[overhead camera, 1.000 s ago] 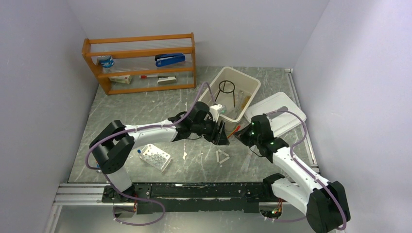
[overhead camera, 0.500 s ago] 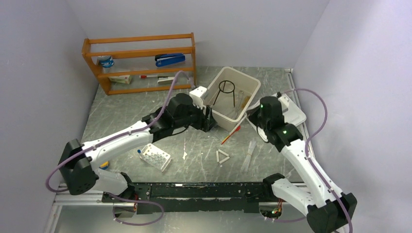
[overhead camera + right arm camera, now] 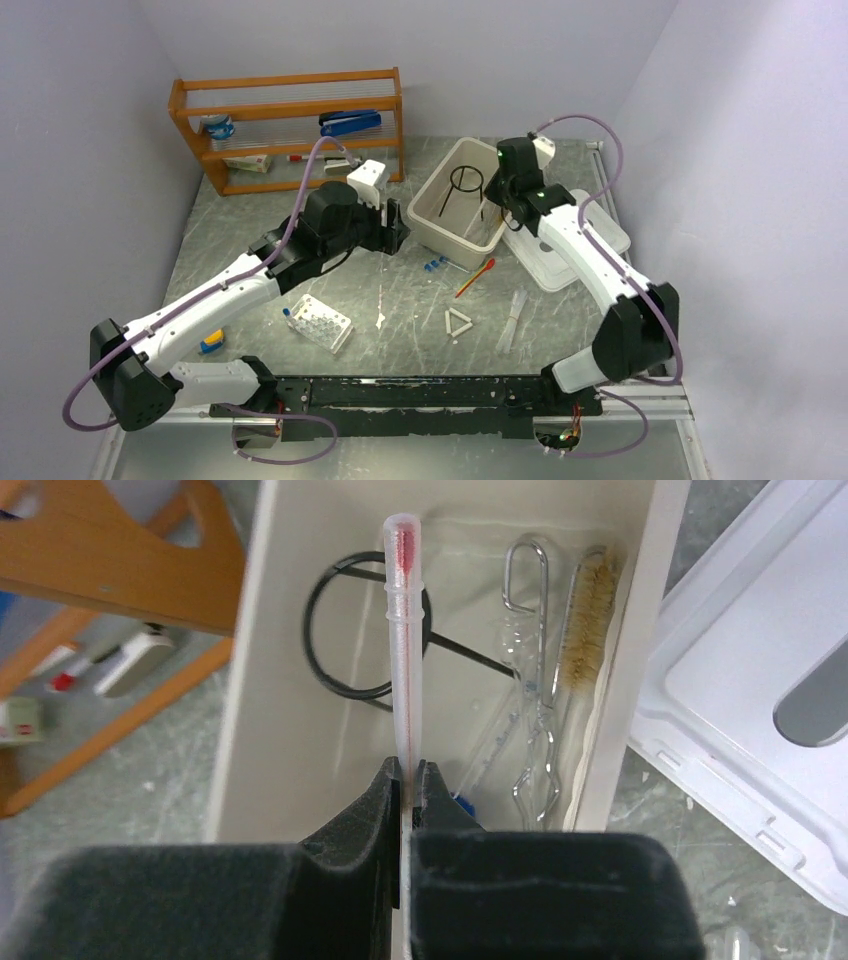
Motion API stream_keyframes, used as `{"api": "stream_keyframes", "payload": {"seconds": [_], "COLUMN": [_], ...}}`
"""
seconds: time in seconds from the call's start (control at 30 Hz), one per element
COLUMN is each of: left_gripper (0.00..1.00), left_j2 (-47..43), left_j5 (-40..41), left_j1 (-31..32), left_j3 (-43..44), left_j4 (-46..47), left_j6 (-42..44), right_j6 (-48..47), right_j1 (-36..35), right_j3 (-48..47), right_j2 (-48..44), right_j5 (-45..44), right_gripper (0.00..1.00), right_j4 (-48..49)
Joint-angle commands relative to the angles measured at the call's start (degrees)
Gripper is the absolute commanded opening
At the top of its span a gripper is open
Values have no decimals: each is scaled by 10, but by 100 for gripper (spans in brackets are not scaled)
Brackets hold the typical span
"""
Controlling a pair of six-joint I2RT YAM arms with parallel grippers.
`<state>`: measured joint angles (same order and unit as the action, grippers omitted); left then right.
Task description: Organize the chemistry lab equipment
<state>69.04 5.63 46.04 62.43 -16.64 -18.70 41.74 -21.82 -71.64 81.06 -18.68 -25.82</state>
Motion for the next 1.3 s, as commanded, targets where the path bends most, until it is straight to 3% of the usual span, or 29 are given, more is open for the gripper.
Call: {"api": "stream_keyframes", "payload": {"seconds": [0.0,0.33,0.67,0.83,1.07,1.27], "left_gripper": [73,73,72,73,73,80], "left_j2": [-10,-5,2,4,-1,-23], "left_j5": [11,-5,-26,-34,-44,-59], "left_j1": [-11,-21,-30,-33,-34,-35], "left_j3": [-10,-22,-33,-36,-36,-48], "left_j4": [-16,-9,8,13,14,33], "left_j6": [26,27,18,14,15,11], "right_j6": [-32,-27,9,2,-12,2], "right_j1": [3,6,8,8,10,13], "right_j3": [-26,-42,-68,-78,-54,18], "right_j2": [54,160,206,174,71,-54], "right_j5": [-14,-42,-85,-77,-73,-129], "right_gripper": [0,1,20,36,41,50], "right_j4": [-5,-5,-36,-47,-69,-147]}}
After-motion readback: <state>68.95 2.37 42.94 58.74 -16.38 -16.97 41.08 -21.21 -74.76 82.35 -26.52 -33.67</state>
